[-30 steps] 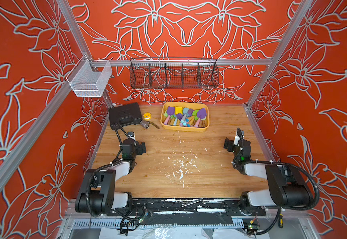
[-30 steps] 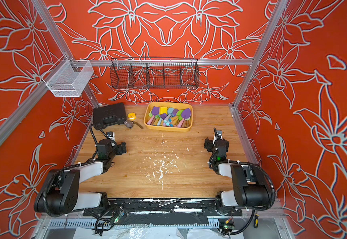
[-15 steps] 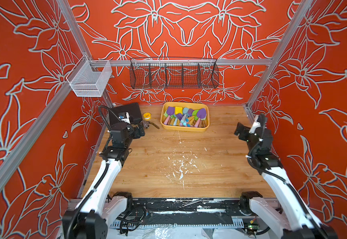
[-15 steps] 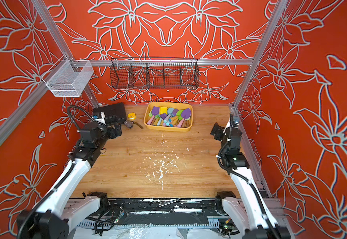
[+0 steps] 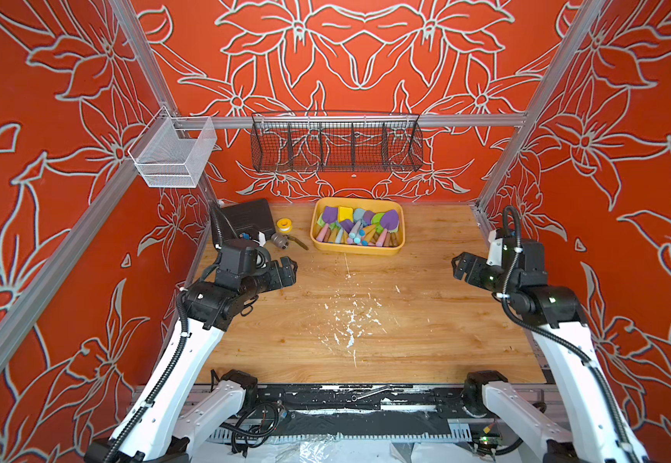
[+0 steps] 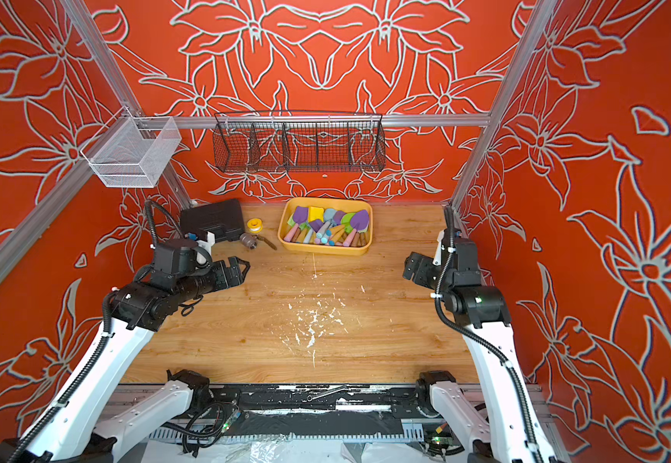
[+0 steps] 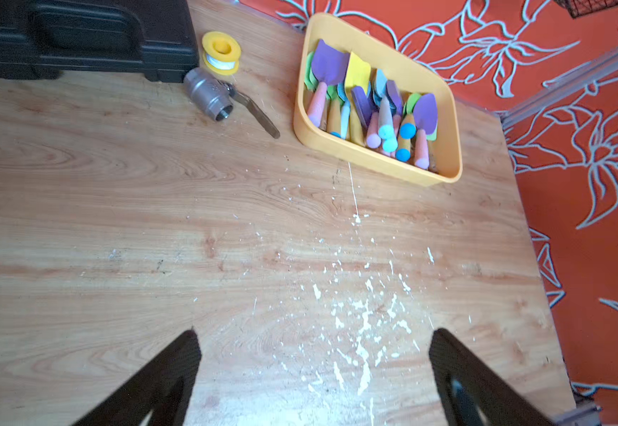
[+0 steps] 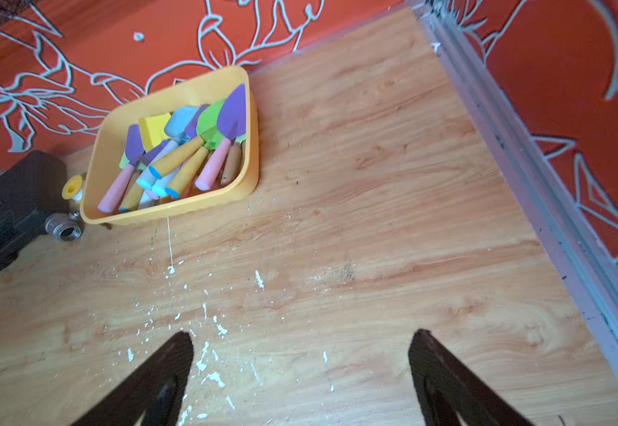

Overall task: Take the shovel out of the storage box
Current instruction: Pick up the shovel from the storage box.

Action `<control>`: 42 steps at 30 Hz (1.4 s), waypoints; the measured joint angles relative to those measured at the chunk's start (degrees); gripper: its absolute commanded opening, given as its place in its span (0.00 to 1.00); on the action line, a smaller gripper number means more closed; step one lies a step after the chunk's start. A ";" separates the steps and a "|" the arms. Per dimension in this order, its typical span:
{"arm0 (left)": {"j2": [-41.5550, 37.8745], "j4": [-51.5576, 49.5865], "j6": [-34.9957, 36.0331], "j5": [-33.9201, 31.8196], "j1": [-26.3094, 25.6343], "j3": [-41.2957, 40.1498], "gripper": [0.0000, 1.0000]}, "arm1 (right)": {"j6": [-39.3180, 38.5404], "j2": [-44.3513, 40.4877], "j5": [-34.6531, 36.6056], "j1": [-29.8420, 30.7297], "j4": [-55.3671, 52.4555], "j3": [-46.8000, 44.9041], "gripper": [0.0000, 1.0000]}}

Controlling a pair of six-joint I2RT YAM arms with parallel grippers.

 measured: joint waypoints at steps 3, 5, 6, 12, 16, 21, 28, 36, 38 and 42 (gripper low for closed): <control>1.51 -0.28 1.64 -3.13 -6.51 3.39 0.97 | 0.72 5.01 -3.02 0.11 -1.60 3.61 0.91; 3.56 0.11 3.76 -5.86 -12.50 5.68 0.97 | 0.96 8.74 -4.13 0.52 -2.19 6.58 0.90; 4.90 0.57 5.05 -7.13 -15.37 6.80 0.97 | 1.03 10.47 -4.46 0.85 -2.36 7.93 0.90; 13.88 4.04 12.13 -12.96 -25.75 12.00 0.97 | 0.96 24.81 -2.84 7.45 -5.53 21.44 0.85; 15.45 7.17 14.51 -14.27 -26.56 12.31 0.97 | 0.00 37.94 -0.09 12.96 -8.07 34.71 0.74; 15.13 9.70 15.69 -15.63 -26.60 12.26 0.97 | -0.37 53.33 0.81 15.69 -11.06 48.11 0.63; 12.59 10.34 15.23 -17.68 -26.60 8.39 0.97 | 3.78 70.93 0.79 16.20 -12.61 61.46 0.51; 9.09 9.66 13.18 -19.45 -26.60 5.03 0.97 | 10.60 86.79 1.90 16.20 -13.27 74.73 0.45; 8.17 9.11 12.31 -20.00 -26.62 5.05 0.97 | 12.09 89.42 2.89 16.15 -13.55 76.65 0.44; 5.68 7.41 10.93 -21.16 -26.62 5.33 0.97 | 14.12 91.06 4.85 16.04 -13.99 76.67 0.42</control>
